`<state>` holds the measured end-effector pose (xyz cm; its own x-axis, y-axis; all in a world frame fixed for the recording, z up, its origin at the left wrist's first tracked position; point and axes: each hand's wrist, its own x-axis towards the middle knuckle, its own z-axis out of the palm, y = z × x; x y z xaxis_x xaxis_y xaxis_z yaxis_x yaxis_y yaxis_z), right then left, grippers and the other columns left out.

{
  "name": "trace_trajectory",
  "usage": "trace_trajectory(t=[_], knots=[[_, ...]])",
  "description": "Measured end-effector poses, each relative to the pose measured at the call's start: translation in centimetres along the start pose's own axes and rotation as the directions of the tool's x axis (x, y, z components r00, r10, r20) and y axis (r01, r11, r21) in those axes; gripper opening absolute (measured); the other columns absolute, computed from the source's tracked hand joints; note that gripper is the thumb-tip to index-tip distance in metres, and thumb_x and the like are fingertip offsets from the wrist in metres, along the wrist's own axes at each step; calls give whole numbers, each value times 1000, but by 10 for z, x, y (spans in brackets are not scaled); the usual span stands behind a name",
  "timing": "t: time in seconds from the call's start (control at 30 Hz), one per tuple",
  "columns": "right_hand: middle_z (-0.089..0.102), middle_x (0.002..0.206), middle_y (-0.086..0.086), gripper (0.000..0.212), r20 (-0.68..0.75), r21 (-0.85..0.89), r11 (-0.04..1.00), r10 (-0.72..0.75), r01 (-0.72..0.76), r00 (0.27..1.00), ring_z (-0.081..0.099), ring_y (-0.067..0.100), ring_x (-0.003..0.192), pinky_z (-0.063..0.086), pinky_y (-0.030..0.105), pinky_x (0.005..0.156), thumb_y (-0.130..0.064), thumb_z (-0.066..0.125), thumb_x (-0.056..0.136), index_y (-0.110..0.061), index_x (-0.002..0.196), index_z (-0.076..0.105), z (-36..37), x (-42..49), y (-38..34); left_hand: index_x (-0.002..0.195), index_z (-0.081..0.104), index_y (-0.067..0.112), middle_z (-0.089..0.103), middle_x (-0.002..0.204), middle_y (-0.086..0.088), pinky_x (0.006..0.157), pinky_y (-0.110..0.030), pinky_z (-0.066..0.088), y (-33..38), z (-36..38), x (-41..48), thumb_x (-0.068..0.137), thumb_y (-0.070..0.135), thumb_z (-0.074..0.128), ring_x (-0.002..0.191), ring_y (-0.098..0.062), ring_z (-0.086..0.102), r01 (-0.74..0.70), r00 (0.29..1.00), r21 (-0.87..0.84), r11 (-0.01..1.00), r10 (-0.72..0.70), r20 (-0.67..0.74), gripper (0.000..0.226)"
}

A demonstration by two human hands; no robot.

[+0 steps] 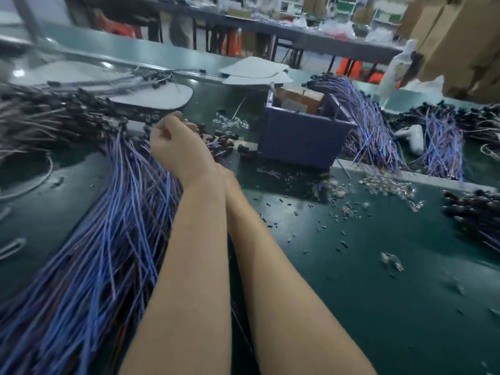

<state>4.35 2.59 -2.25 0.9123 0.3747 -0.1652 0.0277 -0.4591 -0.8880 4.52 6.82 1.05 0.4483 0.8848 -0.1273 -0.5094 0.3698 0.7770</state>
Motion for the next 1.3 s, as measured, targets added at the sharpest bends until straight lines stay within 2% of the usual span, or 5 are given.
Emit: trace_trajectory(t=[0.2,0.53,0.93,1.1,1.3], knots=[[39,57,-5,39,-152,-65,994,-95,86,984,33,20,52,32,14,42,-2,51,89,-18,55,39,4,1,4,73,53,12,47,51,3,49,-25,30,1,-1,2,91,4,41,48,-12,39,30,1000,-58,998,-30,2,23],[41,67,10,7,-99,462,865,269,-195,958,31,18,48,21,10,34,-1,54,84,3,89,59,-13,-5,-1,75,53,11,46,48,6,51,-24,29,1,-2,-3,92,4,40,47,-10,36,89,996,-99,991,-90,0,23],[60,67,1,18,-67,688,726,66,-2,996,55,7,53,45,19,55,-3,53,93,-10,78,56,-20,-5,12,80,55,9,49,55,2,50,-24,32,-8,10,-27,92,5,42,47,-11,39,78,991,5,997,-78,110,18],[56,65,5,16,-451,638,692,-22,339,892,56,5,47,48,17,49,-6,51,96,-9,80,52,-56,-18,13,78,55,11,45,57,2,48,-22,30,-8,18,-44,93,6,42,48,-10,37,-22,968,140,990,-14,252,20],[60,63,6,14,-739,652,464,209,600,641,61,8,46,52,19,51,-6,45,98,-5,84,48,-159,-63,37,63,55,14,43,41,6,34,-11,22,-28,36,-103,94,52,45,30,-6,29,-99,337,670,736,-608,719,50]])
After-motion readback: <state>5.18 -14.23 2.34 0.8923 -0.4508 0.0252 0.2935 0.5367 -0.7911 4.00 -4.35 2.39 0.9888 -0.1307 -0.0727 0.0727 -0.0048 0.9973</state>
